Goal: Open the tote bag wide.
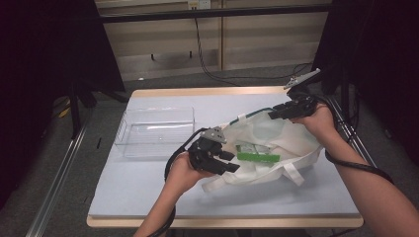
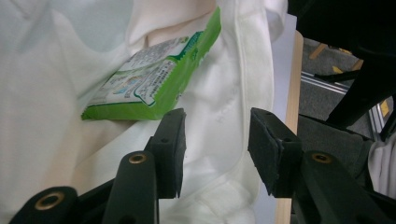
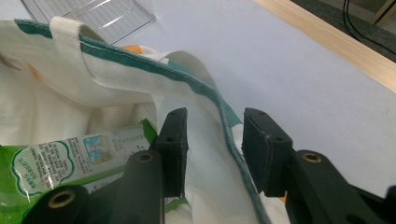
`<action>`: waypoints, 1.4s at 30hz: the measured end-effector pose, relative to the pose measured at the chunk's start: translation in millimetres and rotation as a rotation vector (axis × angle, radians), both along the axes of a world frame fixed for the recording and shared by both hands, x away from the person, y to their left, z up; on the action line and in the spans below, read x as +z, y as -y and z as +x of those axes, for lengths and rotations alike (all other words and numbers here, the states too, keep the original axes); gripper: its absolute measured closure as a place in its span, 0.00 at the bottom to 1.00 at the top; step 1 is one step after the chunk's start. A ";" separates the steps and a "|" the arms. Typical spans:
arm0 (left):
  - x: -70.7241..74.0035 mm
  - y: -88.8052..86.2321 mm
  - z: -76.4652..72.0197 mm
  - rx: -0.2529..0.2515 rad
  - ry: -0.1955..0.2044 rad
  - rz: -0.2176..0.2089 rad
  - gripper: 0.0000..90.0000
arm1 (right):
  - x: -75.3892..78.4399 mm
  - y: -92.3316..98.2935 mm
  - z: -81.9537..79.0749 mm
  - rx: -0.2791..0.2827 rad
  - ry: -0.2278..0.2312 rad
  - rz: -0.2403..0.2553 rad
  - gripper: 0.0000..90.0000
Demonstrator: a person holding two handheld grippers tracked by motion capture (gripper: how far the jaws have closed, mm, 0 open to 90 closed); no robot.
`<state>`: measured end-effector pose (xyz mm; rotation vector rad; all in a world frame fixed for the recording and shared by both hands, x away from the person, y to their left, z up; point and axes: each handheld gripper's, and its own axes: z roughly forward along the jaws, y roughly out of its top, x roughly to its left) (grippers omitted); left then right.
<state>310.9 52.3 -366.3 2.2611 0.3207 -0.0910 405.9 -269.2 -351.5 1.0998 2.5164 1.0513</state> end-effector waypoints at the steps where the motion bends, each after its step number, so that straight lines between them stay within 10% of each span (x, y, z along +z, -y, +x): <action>1: 1.5 -1.0 0.8 0.004 0.001 0.008 0.63 | -0.2 -0.2 -1.0 0.000 0.003 0.002 0.67; 42: 1.8 3.1 15.2 0.033 0.036 0.029 0.74 | 22.0 -1.8 -21.7 0.060 0.054 -0.012 0.59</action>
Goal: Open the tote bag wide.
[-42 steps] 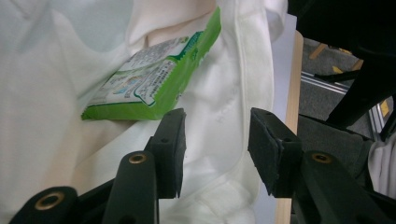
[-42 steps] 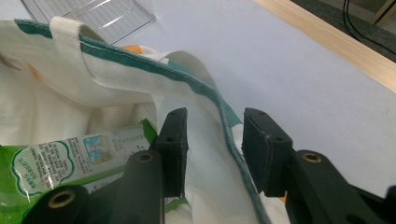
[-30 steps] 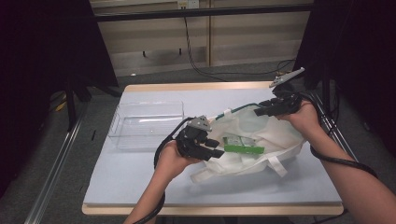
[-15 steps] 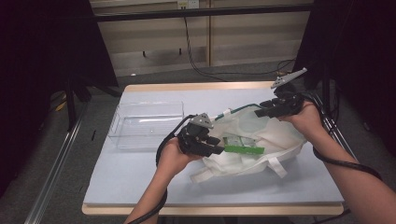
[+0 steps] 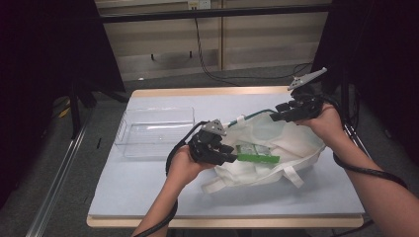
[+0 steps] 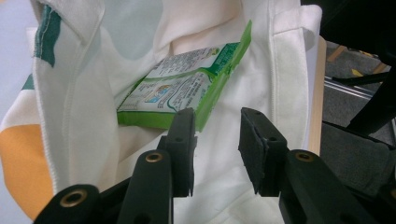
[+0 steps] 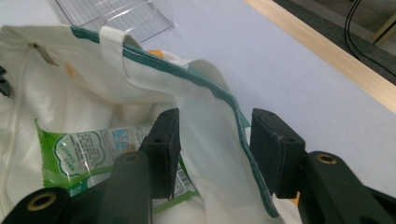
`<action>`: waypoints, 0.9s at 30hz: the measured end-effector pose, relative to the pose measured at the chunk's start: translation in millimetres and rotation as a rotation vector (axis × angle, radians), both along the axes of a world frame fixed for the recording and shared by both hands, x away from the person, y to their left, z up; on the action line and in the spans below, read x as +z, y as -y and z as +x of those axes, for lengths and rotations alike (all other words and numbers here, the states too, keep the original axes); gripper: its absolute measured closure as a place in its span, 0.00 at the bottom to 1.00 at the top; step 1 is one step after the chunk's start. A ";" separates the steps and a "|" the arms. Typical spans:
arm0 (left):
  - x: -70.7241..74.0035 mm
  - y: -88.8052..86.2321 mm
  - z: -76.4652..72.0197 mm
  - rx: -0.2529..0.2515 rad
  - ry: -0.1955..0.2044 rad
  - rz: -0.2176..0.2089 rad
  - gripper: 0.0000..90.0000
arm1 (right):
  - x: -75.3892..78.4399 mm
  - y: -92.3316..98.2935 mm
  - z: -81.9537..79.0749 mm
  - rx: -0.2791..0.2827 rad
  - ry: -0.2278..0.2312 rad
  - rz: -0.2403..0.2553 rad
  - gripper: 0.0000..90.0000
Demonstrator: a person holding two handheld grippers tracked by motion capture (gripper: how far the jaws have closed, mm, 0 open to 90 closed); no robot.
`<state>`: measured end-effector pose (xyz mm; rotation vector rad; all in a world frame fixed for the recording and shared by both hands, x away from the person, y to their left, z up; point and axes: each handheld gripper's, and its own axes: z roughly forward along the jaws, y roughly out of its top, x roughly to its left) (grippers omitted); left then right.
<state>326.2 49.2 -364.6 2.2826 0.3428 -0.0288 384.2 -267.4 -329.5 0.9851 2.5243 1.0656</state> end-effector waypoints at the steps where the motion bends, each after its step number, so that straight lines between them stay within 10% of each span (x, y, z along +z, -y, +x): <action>1: -0.5 -0.1 0.0 0.002 -0.001 -0.002 0.74 | 1.3 -0.6 -0.4 0.003 0.006 -0.001 0.59; 27: 2.2 0.0 5.8 0.026 0.003 -0.014 0.77 | -3.3 2.4 -15.6 0.059 -0.007 0.040 0.81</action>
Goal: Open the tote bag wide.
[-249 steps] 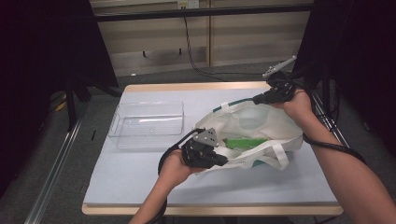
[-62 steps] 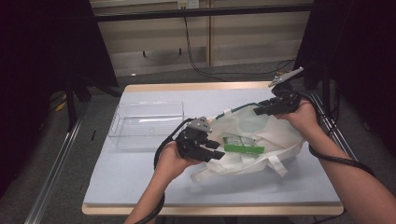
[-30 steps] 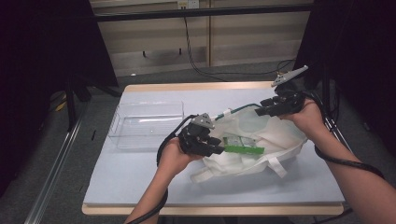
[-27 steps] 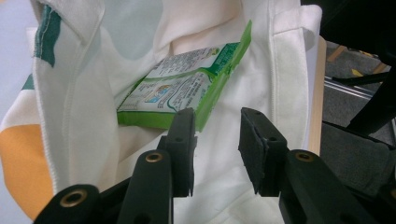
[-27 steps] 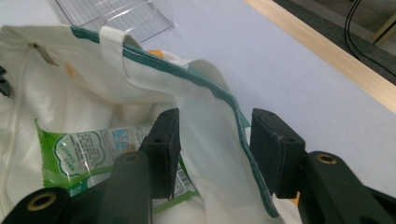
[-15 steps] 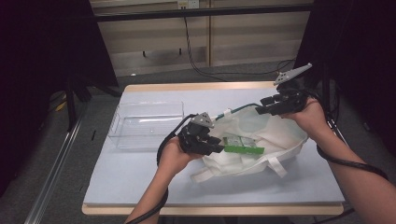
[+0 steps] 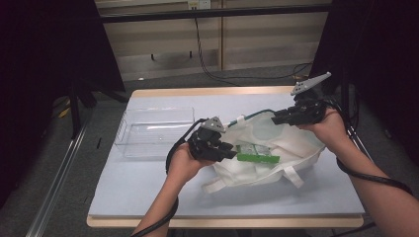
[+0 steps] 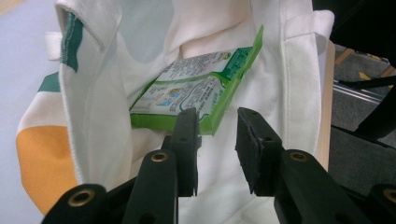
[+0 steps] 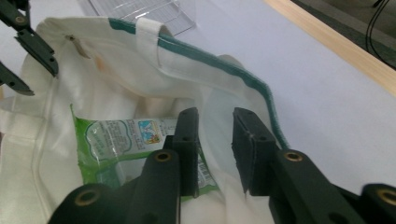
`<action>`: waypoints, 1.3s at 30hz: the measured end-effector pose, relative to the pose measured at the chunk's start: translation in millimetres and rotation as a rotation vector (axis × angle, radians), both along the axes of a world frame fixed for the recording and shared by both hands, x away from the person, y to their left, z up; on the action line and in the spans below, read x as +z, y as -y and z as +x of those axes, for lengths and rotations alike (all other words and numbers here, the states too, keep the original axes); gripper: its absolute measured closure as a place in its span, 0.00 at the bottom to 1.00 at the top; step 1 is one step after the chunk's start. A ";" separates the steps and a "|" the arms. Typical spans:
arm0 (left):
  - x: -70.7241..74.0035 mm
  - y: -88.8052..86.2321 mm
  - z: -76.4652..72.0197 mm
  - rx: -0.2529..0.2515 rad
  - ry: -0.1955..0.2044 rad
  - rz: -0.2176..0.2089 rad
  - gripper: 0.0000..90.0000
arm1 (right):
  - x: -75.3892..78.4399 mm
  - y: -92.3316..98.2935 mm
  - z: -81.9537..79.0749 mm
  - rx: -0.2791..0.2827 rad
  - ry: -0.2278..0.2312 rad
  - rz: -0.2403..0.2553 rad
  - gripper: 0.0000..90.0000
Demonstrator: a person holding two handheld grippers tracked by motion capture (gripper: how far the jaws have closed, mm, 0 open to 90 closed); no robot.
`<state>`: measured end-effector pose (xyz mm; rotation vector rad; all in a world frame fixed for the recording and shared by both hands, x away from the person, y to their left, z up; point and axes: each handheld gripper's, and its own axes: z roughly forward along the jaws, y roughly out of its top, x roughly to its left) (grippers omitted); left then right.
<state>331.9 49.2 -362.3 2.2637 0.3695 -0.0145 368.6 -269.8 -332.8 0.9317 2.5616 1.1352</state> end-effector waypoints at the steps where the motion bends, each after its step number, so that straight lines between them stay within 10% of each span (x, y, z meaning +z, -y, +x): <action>1: 0.5 0.0 0.9 -0.004 0.006 0.008 0.77 | -1.0 -0.6 -0.8 0.003 0.004 -0.001 0.82; 14: 1.4 -3.0 8.8 0.037 0.016 0.003 0.79 | -12.6 -4.5 -9.7 0.037 -0.012 -0.006 1.00; 39: 3.0 -1.6 21.0 0.065 0.029 0.024 0.91 | -20.6 -3.3 -23.5 0.037 -0.019 -0.020 1.00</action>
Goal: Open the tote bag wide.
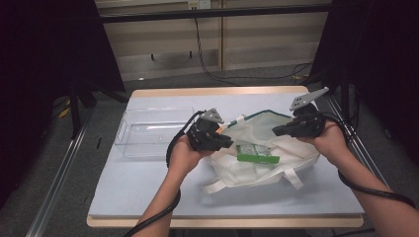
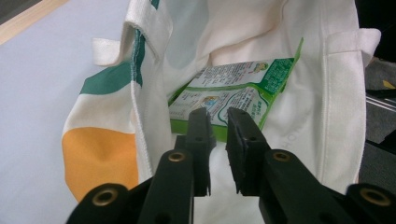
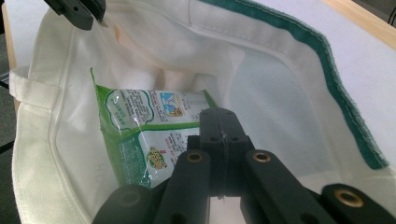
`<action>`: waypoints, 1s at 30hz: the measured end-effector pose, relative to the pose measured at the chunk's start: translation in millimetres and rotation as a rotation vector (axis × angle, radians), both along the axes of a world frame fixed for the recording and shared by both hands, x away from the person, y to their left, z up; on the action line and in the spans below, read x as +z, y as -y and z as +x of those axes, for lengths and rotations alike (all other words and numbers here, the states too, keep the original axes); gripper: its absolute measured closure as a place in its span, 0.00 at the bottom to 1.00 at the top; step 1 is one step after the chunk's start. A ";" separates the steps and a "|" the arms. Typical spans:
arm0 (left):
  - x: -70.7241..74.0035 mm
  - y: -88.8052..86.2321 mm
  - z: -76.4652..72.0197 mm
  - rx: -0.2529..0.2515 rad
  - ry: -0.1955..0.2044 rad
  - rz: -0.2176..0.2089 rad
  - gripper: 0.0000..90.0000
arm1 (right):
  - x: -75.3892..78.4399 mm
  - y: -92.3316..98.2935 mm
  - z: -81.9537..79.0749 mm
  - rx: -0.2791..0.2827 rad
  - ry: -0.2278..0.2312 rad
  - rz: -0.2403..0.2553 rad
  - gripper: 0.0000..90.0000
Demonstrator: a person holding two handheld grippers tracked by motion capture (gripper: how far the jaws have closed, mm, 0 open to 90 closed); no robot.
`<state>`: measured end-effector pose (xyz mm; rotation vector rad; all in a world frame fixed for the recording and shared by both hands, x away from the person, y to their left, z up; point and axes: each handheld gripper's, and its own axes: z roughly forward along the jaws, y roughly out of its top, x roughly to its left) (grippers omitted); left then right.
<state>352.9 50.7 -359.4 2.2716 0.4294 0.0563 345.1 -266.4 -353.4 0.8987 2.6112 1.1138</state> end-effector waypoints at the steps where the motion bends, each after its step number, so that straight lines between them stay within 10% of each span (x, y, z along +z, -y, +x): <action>1: -0.4 -0.3 0.6 -0.002 -0.003 -0.007 0.92 | 0.3 0.2 -0.1 -0.002 -0.004 0.005 1.00; 30: 0.0 -0.8 9.8 0.044 0.004 0.016 1.00 | -10.5 18.9 -27.3 -0.010 -0.016 0.000 1.00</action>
